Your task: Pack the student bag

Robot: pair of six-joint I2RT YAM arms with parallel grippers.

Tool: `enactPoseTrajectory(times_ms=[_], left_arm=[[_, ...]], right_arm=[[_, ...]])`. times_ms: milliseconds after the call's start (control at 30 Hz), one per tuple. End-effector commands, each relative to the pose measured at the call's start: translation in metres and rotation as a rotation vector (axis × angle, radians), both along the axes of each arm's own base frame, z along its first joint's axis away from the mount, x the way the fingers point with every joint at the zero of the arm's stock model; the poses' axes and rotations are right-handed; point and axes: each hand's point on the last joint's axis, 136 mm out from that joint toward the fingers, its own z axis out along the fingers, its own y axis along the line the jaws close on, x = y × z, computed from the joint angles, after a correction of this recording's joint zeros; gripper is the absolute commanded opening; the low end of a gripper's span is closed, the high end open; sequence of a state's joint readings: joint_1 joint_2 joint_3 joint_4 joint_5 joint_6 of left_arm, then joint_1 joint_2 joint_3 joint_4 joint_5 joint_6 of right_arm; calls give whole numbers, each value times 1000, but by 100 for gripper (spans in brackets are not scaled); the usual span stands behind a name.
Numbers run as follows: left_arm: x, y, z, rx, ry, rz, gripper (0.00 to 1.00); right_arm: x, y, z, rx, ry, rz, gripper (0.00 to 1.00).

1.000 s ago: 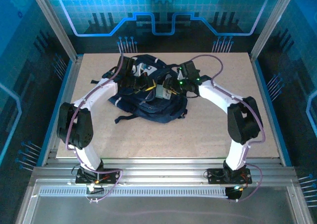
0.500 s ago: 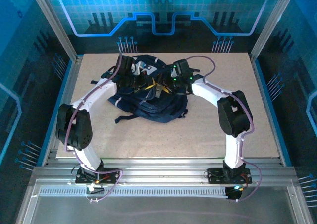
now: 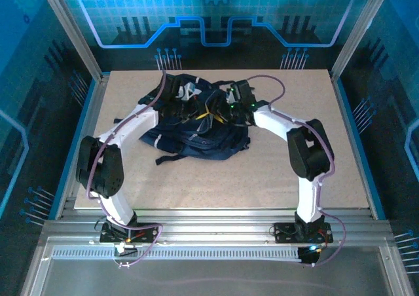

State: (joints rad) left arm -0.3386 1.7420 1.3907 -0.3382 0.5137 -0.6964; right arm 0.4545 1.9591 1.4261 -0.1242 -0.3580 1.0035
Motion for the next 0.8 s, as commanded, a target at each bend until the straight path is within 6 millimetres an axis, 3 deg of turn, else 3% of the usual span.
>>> enactPoseTrajectory(times_ms=[0,133,167,267,333,400,533,633,767], left_arm=[[3,-41,34,-144,-77,-87,3],[13,-52,32,-167,-78,-64,15],[15,-52,32,-172,-76,-54,24],[18,-46,39,-174,-95,-18,42],[21,-30,45,-164,-128,30,47],[24,-8,49,-156,-156,98,60],[23,38,40,-131,-154,199,63],[15,69,22,-111,-121,262,63],[0,94,-4,-69,-85,327,64]], right_arm=[[-32,-38,23,-130,-47,22,57],[-67,-80,25,-322,-57,6,65],[-76,-88,27,-351,-59,6,66],[-104,-101,28,-406,-62,7,68],[-122,-101,27,-438,-65,14,69],[-140,-92,24,-448,-64,35,69],[-161,-63,15,-467,-79,61,67],[-163,-43,10,-510,-97,45,63],[-153,-8,10,-554,-138,39,56]])
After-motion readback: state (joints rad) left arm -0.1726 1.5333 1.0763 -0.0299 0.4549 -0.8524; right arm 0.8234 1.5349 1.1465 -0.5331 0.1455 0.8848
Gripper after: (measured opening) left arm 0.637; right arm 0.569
